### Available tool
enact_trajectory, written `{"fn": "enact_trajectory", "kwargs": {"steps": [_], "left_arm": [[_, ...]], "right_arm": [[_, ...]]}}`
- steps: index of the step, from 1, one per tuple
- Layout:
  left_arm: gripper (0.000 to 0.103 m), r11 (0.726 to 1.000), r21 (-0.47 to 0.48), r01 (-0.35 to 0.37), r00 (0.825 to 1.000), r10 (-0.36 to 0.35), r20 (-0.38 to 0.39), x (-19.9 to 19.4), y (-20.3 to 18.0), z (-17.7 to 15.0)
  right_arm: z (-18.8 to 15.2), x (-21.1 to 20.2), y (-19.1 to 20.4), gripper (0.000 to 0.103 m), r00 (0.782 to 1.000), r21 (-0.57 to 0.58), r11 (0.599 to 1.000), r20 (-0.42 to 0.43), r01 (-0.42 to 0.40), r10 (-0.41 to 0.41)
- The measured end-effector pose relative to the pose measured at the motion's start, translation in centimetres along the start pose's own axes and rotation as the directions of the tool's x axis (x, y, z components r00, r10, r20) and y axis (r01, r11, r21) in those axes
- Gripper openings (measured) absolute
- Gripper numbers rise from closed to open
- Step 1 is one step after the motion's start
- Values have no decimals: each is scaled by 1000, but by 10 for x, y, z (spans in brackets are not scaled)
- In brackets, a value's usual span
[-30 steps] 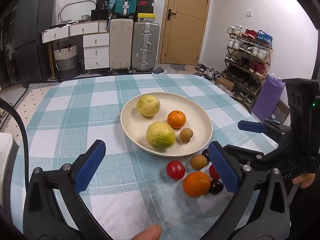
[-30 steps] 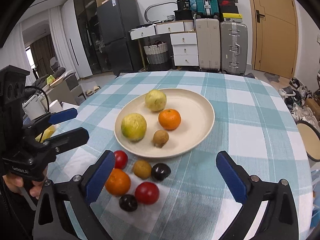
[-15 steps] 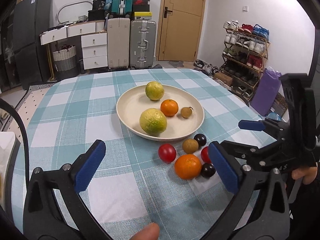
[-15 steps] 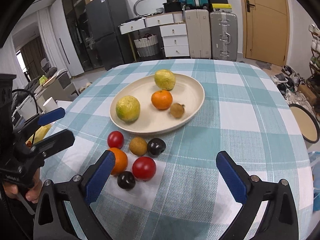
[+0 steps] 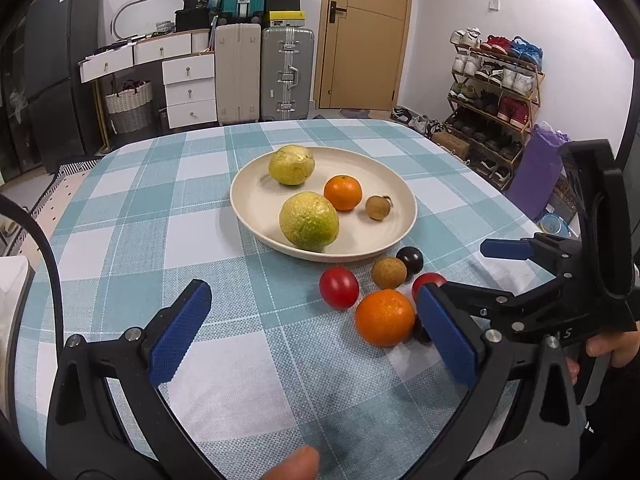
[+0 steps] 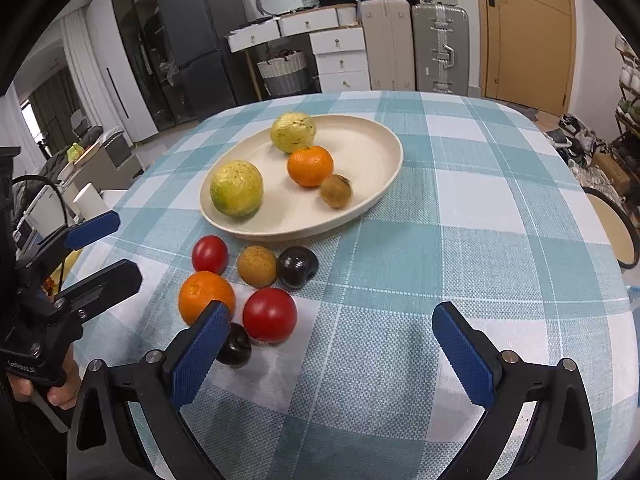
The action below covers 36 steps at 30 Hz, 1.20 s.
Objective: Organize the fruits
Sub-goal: 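Withdraw both grippers and move the left gripper toward the large orange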
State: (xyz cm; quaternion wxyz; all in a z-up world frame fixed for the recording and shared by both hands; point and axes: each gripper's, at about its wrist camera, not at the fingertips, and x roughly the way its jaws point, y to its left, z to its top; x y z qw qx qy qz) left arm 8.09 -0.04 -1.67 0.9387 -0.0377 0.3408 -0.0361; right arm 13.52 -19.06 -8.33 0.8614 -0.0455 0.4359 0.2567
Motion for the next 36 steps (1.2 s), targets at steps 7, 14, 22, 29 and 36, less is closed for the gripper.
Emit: {"fn": "enact_trajectory", "kwargs": {"steps": [7, 14, 22, 29, 36], "left_arm": [[102, 1000, 11, 16, 1000, -16, -11, 5, -2, -2], [102, 1000, 11, 13, 1000, -13, -25, 12, -3, -6], [102, 1000, 10, 16, 999, -16, -34, 13, -2, -6], [102, 999, 17, 29, 997, -28, -73, 20, -9, -8], [83, 996, 1, 85, 988, -84, -131, 32, -15, -9]], "right_arm": [[-1, 7, -7, 103, 1000, 49, 999, -23, -4, 5], [-1, 11, -4, 103, 1000, 49, 999, -26, -11, 12], [0, 12, -3, 103, 1000, 44, 999, -26, 13, -12], [1, 6, -13, 103, 1000, 68, 997, -16, 19, -18], [0, 3, -15, 103, 1000, 67, 998, -13, 22, -22]]}}
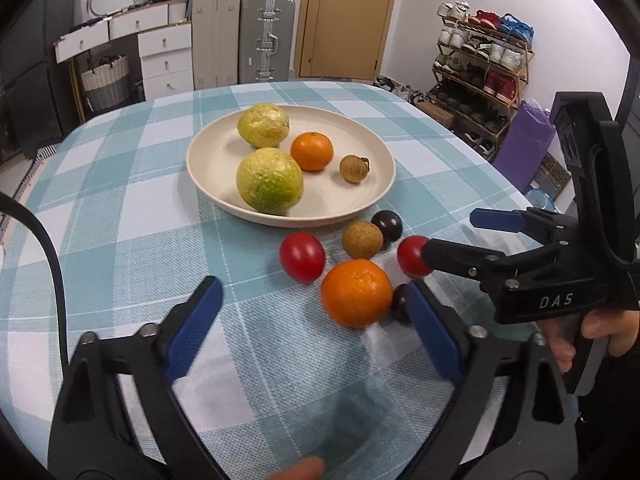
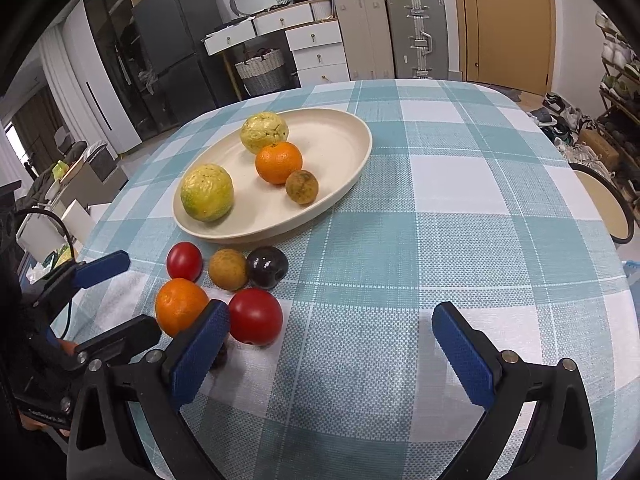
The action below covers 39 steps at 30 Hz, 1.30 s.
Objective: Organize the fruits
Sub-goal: 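Withdraw both grippers and move the left gripper toward the large orange, then grasp the large orange with the left gripper while the right gripper grasps the red tomato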
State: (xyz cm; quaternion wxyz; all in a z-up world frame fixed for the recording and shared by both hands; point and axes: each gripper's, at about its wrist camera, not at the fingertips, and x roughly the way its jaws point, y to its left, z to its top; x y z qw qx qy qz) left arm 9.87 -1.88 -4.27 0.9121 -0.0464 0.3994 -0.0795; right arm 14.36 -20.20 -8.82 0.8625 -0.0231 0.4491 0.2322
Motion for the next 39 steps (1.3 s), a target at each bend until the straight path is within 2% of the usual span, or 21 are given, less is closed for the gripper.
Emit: {"fn": "enact_trajectory", "kwargs": {"steps": [4, 6, 11, 15, 22, 26, 27, 29, 30, 31, 36, 39], "left_arm": [[65, 1000, -3, 31, 999, -31, -22, 7, 0, -1], [60, 998, -6, 60, 998, -60, -19, 7, 0, -1], [51, 996, 15, 84, 996, -83, -30, 8, -7, -2], [38, 995, 21, 103, 994, -102, -43, 11, -11, -2], [35, 993, 4, 119, 992, -119, -30, 8, -8, -2], [35, 994, 19, 111, 994, -111, -25, 3, -8, -4], [35, 994, 20, 103, 994, -102, -23, 2, -7, -5], [35, 996, 25, 89, 996, -88, -23, -1, -5, -8], [35, 996, 28, 83, 996, -82, -23, -3, -4, -8], [35, 996, 29, 80, 997, -80, -22, -3, -3, -9], [35, 997, 25, 68, 997, -68, -23, -4, 1, -9], [35, 997, 24, 67, 997, -67, -26, -4, 1, -10]], "right_arm": [[0, -1, 1, 103, 1000, -5, 1000, 2, 3, -3], [-1, 0, 1, 103, 1000, -7, 1000, 0, 0, 0], [-1, 0, 3, 103, 1000, -10, 1000, 0, -1, 1], [-1, 0, 4, 103, 1000, -15, 1000, -1, -1, 1], [-1, -1, 4, 103, 1000, -16, 1000, 2, -5, 5], [-1, -4, 8, 102, 999, -31, 999, 3, -42, 42], [-2, -4, 10, 101, 999, -38, 998, 1, -49, 50], [-2, -4, 13, 91, 997, -41, 996, -1, -74, 74], [-2, -3, 14, 81, 996, -38, 995, -7, -91, 90], [-2, -2, 15, 76, 995, -35, 994, -17, -102, 102], [-4, 1, 19, 67, 988, -19, 988, -26, -154, 153], [-6, 2, 22, 53, 984, -23, 984, -32, -175, 174]]}}
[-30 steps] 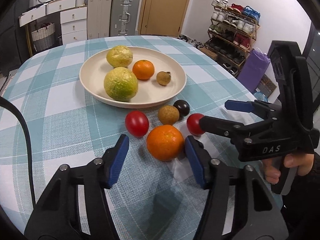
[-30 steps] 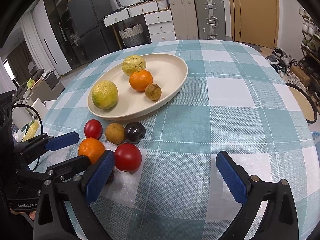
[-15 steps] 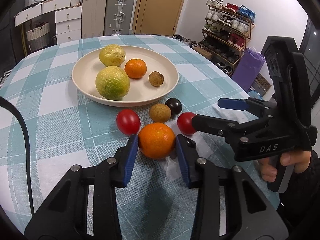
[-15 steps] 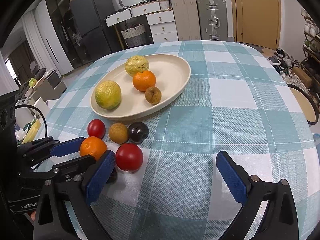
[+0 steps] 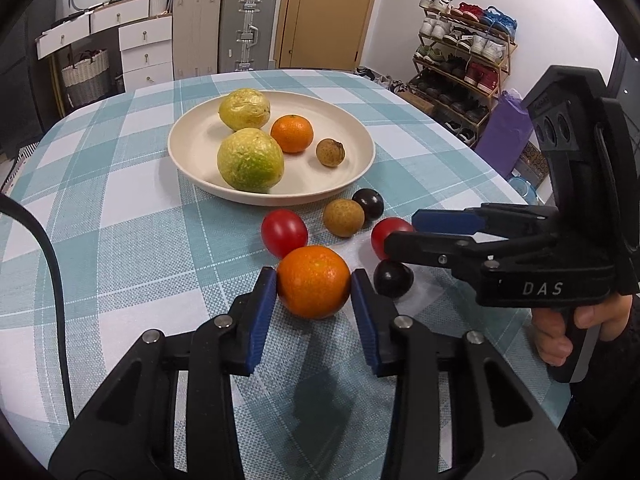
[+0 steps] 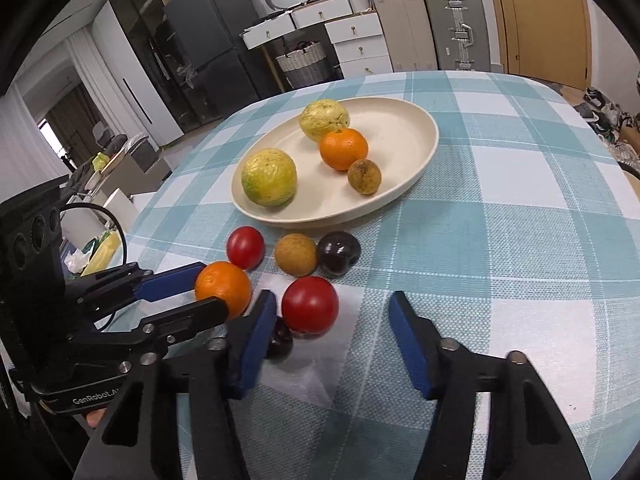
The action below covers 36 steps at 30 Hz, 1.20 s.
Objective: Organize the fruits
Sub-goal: 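Grasp the large orange with the left gripper while the right gripper grasps the red tomato, then carry the orange and red tomato in both grippers over the cream plate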
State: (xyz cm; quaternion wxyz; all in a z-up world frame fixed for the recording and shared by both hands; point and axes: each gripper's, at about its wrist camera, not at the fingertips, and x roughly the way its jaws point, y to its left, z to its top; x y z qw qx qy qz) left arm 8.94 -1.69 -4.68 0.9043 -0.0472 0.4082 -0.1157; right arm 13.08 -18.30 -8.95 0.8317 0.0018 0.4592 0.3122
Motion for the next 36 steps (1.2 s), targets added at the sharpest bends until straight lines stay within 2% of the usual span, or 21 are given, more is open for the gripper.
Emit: {"fn": "enact_trajectory", "kwargs": {"steps": [12, 16, 25, 36], "left_arm": [[36, 1000, -6, -4, 1000, 4, -17, 8, -1, 2], [36, 1000, -6, -4, 1000, 3, -16, 9, 0, 2], [36, 1000, -8, 4, 1000, -4, 15, 2, 1, 4], [36, 998, -52, -19, 993, 25, 116, -24, 17, 11]], "right_arm": [[-1, 3, 1, 39, 998, 35, 997, 2, -62, 62], [0, 3, 3, 32, 998, 30, 998, 8, -58, 58], [0, 0, 5, 31, 998, 14, 998, 17, -57, 57], [3, -14, 3, 30, 995, 9, 998, 81, -54, 53]]}}
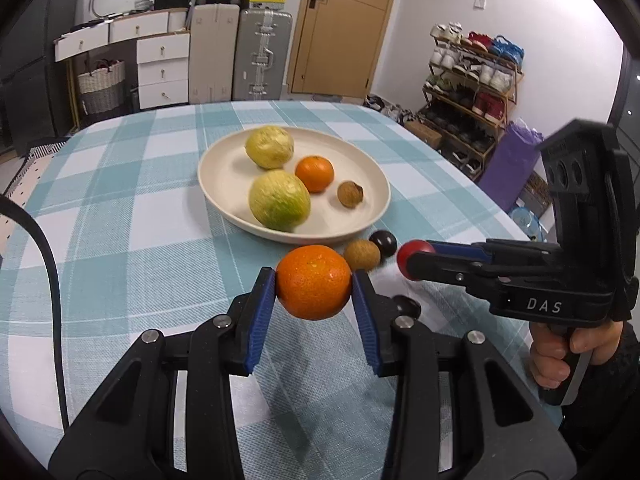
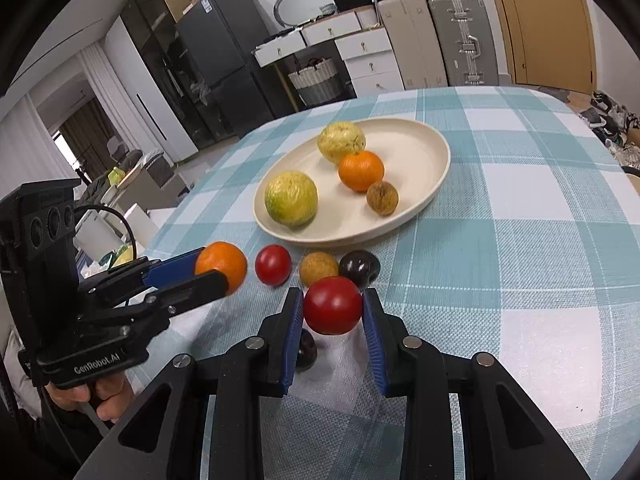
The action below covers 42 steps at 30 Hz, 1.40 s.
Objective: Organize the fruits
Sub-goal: 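Carry the orange and red tomato in both grippers over the cream plate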
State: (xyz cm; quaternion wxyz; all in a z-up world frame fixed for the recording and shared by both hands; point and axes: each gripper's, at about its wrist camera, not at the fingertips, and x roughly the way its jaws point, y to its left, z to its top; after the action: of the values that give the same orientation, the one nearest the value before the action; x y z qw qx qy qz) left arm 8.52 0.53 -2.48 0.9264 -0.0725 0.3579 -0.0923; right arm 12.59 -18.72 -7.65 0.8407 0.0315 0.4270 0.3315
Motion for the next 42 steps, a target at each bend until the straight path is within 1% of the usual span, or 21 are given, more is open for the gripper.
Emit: {"fn": "enact_trajectory", "kwargs": {"steps": [5, 9, 11, 21, 31, 34, 42], "left_arm": [[36, 1000, -19, -21, 998, 22, 54, -15, 8, 8], [36, 999, -21, -36, 996, 38, 82, -22, 12, 14], [36, 999, -18, -47, 995, 48, 89, -23, 13, 17], [36, 998, -27, -51, 991, 54, 122, -24, 19, 35], [36, 998, -30, -58, 987, 61, 145, -12, 21, 55], [36, 998, -41, -54, 988, 59, 142, -5, 24, 61], [36, 996, -40, -74, 989, 78, 126, 15, 30, 70]], "right_arm": [[4, -10, -2, 30, 999, 3, 1000, 44, 10, -10], [8, -18, -2, 30, 996, 0, 1000, 84, 12, -12], [11, -21, -2, 30, 996, -4, 1000, 91, 13, -12], [34, -36, -6, 31, 988, -11, 999, 149, 33, -31], [51, -37, -9, 31, 982, -21, 998, 181, 59, -55], [55, -36, -10, 31, 980, -16, 998, 190, 62, -58], [71, -27, -14, 31, 978, -8, 999, 203, 54, -51]]}}
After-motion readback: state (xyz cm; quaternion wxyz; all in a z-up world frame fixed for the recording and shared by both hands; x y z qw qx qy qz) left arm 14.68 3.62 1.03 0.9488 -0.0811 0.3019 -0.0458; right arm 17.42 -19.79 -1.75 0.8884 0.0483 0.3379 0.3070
